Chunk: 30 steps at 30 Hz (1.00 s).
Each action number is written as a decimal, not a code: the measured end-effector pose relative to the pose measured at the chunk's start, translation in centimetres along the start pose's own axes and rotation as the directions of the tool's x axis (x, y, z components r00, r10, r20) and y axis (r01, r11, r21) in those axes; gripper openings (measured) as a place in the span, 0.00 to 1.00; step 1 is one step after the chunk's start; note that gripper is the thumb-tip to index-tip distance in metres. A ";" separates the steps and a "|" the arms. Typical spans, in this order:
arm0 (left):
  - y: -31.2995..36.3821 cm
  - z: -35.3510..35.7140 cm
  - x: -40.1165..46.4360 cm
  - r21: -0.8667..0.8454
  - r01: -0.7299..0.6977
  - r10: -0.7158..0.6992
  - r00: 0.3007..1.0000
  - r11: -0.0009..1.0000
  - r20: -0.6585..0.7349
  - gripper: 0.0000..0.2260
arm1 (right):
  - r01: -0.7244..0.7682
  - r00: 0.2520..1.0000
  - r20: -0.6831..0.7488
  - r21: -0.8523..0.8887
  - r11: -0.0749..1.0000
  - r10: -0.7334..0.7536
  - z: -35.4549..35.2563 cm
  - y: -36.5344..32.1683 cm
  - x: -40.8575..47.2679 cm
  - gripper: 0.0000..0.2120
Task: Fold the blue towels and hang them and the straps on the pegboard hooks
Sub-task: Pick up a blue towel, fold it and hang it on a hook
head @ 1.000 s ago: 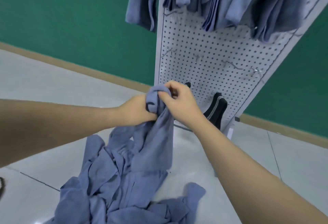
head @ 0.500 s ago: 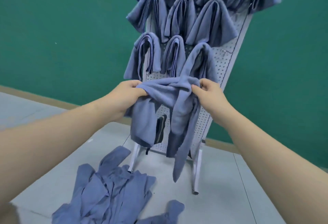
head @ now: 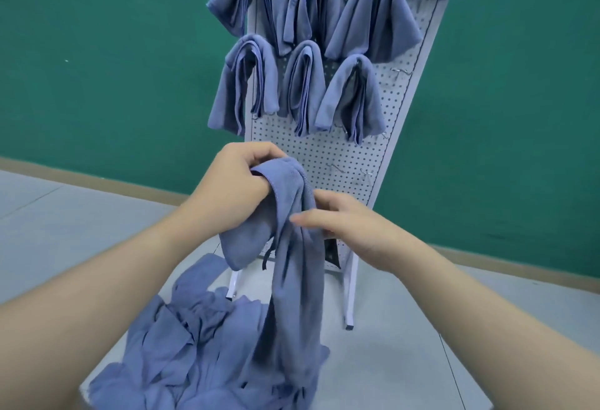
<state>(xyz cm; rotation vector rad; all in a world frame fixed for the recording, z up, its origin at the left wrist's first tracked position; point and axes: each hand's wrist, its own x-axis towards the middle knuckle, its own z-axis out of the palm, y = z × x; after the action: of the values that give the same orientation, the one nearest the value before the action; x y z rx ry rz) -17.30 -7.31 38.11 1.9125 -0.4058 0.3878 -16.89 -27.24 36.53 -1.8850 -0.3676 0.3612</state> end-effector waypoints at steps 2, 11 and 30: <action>-0.4 0.6 0.3 -0.015 0.005 -0.005 1.000 1.000 0.017 0.10 | 0.047 0.995 -0.080 -0.047 0.998 -0.050 0.5 -0.1 0.3 0.09; -3.9 2.6 2.6 0.165 0.237 -0.153 0.902 0.957 -0.404 0.12 | 0.144 0.930 -0.344 0.011 0.989 -0.132 -0.2 0.2 2.3 0.08; -6.5 5.0 3.5 -0.141 0.088 -0.106 0.986 0.986 -0.127 0.05 | 0.195 0.913 -0.372 0.032 0.980 -0.170 -1.3 2.5 5.8 0.07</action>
<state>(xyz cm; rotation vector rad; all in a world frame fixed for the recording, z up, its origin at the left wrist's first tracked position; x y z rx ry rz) -10.87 -9.99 32.58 1.7561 -0.2420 0.4114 -10.91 -26.66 34.21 -1.7872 -0.2700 -0.1072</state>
